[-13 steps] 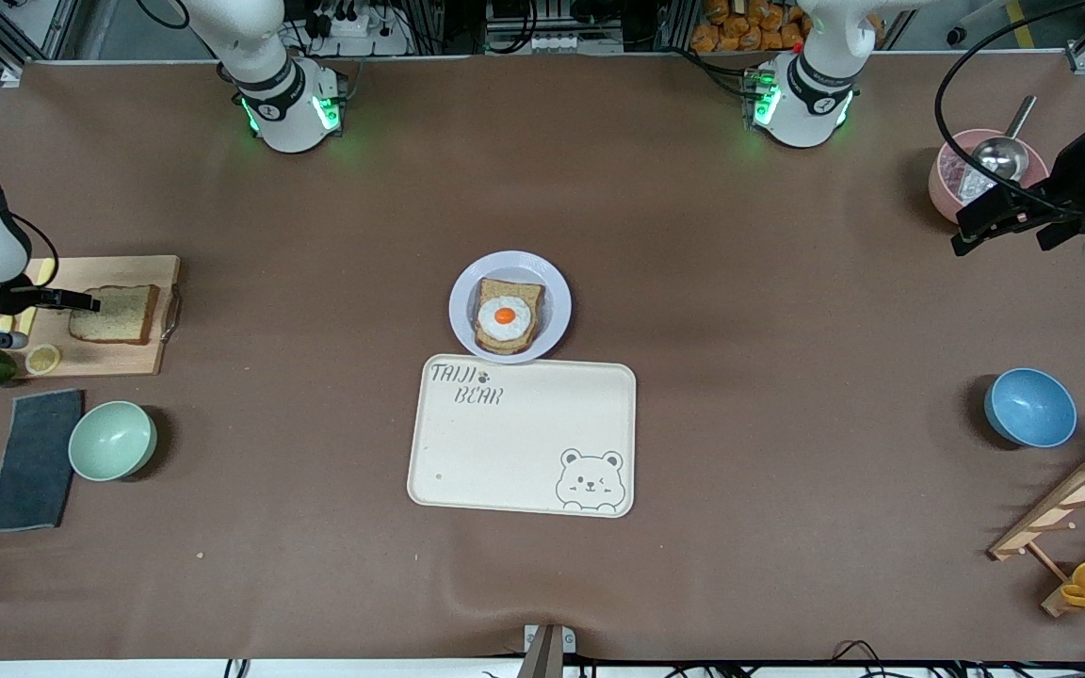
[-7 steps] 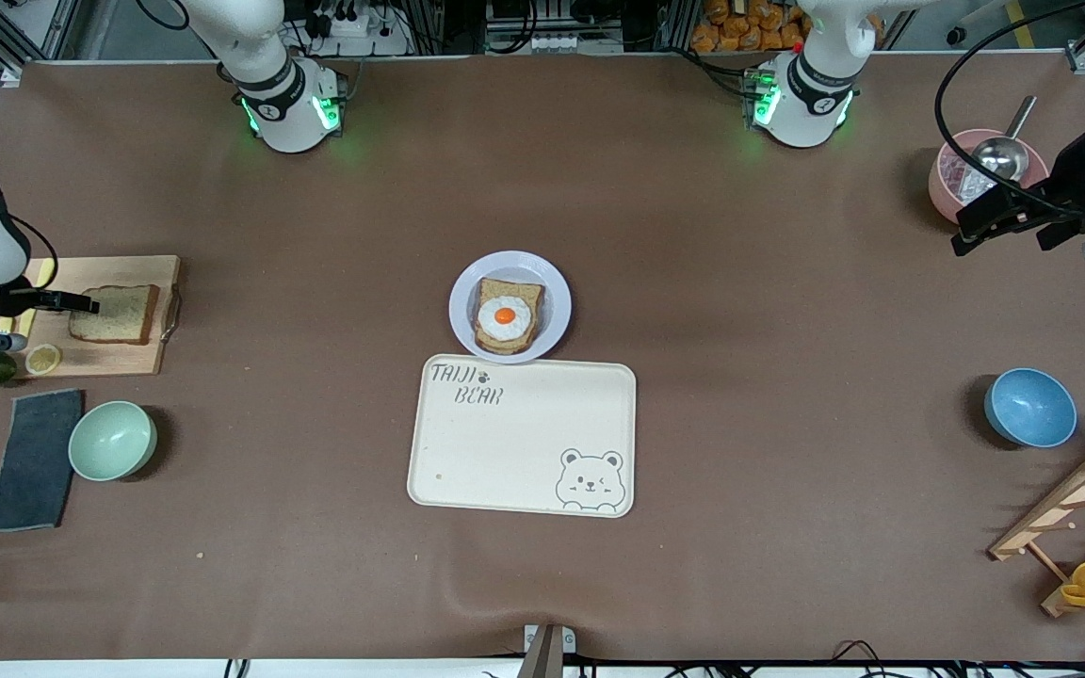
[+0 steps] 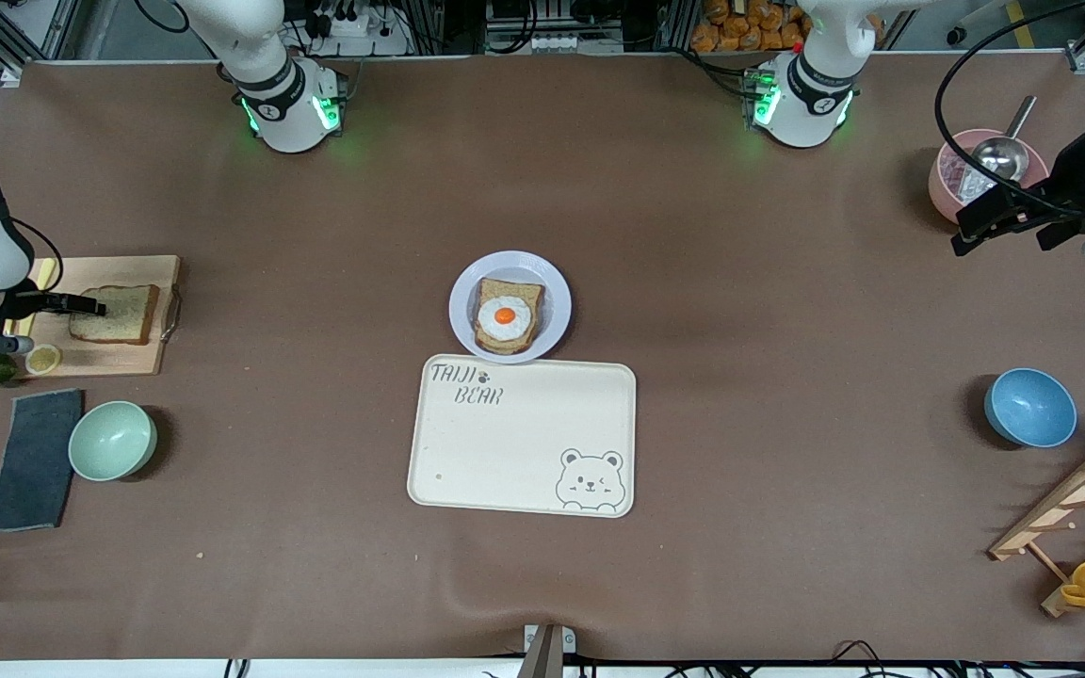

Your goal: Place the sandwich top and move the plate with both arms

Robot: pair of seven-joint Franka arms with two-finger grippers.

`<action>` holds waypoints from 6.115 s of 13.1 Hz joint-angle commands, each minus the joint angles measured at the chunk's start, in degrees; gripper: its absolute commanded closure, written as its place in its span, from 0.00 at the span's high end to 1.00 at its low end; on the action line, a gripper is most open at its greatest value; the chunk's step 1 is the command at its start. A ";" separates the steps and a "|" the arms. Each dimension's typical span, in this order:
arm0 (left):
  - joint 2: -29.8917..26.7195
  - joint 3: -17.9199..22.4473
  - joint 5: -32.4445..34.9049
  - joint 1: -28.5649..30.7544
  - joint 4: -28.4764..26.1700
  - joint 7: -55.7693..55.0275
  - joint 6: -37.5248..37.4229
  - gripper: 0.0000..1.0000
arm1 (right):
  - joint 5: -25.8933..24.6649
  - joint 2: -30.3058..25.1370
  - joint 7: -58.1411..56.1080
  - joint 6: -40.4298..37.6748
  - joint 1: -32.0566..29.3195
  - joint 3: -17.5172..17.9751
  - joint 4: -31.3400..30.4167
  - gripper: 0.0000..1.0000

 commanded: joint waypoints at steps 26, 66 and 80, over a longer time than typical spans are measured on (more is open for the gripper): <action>0.12 -0.11 -2.94 0.37 0.98 -0.84 -0.74 1.00 | 0.80 -4.65 -4.18 -23.01 3.15 4.70 17.29 0.00; 3.19 -0.11 -2.76 0.28 0.98 0.13 -0.65 1.00 | 16.18 9.67 -31.16 -23.12 65.47 4.61 34.00 0.00; 13.73 -0.03 -12.78 0.54 0.98 8.99 0.66 1.00 | 16.45 11.34 -31.07 -19.43 65.47 4.61 33.56 0.00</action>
